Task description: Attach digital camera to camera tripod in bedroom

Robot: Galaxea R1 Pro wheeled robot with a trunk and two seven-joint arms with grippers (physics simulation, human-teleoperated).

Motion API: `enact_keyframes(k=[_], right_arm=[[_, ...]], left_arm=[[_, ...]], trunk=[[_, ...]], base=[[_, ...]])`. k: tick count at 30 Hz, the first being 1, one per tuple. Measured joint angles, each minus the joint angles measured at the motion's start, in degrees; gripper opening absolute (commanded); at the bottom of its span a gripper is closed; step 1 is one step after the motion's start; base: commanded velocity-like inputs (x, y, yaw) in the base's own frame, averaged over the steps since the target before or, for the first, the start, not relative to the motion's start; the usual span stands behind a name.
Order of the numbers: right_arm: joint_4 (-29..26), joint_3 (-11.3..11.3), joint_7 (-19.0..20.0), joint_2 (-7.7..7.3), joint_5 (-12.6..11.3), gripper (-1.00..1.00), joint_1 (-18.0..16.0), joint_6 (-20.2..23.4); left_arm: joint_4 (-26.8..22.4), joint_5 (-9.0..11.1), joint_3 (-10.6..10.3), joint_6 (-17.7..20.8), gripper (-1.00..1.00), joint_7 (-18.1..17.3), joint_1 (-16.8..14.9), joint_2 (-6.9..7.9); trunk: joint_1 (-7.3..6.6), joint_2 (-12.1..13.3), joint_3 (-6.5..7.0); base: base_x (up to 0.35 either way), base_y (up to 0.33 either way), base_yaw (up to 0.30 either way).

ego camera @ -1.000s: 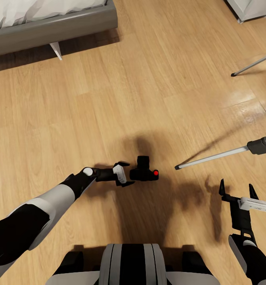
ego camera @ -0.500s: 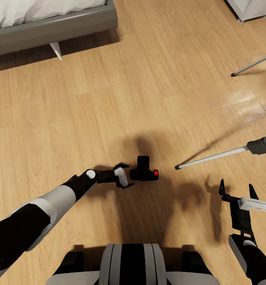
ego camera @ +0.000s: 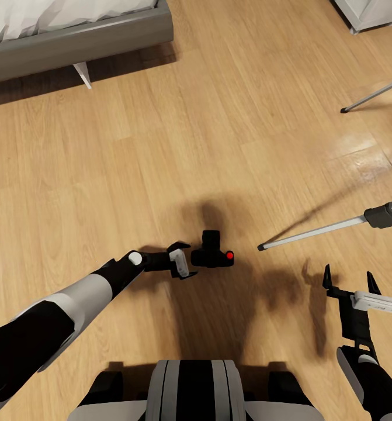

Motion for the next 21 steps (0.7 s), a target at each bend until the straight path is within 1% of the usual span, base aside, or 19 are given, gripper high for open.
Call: enact_keyframes(k=[14,21], right_arm=[[0.0,0.0,0.0,0.0,0.0,1.0,0.0,0.01],[0.0,0.0,0.0,0.0,0.0,1.0,0.0,-0.05]], left_arm=[[0.0,0.0,-0.09,0.0,1.0,0.06,0.0,-0.06],[0.0,0.0,-0.09,0.0,1.0,0.08,0.0,-0.45]], trunk=[[0.0,0.0,0.0],[0.0,0.0,0.0]], base=[[0.0,0.0,0.0],[0.0,0.0,0.0]])
